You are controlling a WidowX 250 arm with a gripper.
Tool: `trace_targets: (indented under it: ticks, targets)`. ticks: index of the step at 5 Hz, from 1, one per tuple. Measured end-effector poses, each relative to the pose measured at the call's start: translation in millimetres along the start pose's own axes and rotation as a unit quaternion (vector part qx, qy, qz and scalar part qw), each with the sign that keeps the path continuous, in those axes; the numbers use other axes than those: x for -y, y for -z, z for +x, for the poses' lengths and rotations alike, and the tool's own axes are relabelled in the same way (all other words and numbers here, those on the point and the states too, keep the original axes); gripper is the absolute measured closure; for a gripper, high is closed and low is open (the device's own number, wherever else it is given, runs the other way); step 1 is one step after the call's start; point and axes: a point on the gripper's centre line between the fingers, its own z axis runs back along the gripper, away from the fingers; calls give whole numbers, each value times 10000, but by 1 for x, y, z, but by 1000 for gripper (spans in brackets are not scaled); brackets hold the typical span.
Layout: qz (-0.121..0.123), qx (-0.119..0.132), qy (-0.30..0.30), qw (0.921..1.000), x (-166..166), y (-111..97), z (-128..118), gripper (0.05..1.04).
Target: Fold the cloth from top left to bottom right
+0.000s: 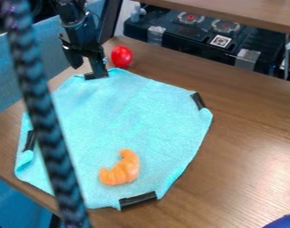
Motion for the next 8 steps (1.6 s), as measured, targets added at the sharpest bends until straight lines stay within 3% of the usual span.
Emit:
trace_targets:
  ticks: [1, 3, 5, 7, 8]
  targets:
    - [-98, -155, -14, 9998, 3, 13, -6, 82]
    - [-432, -165, 190, 9987, -12, 8, -12, 83]
    - [-319, 156, 523, 9980, -24, -8, 7, 84]
    - [-243, 539, 1040, 9928, -24, -7, 17, 84]
    - [-304, 465, 1105, 9923, -23, 3, 16, 84]
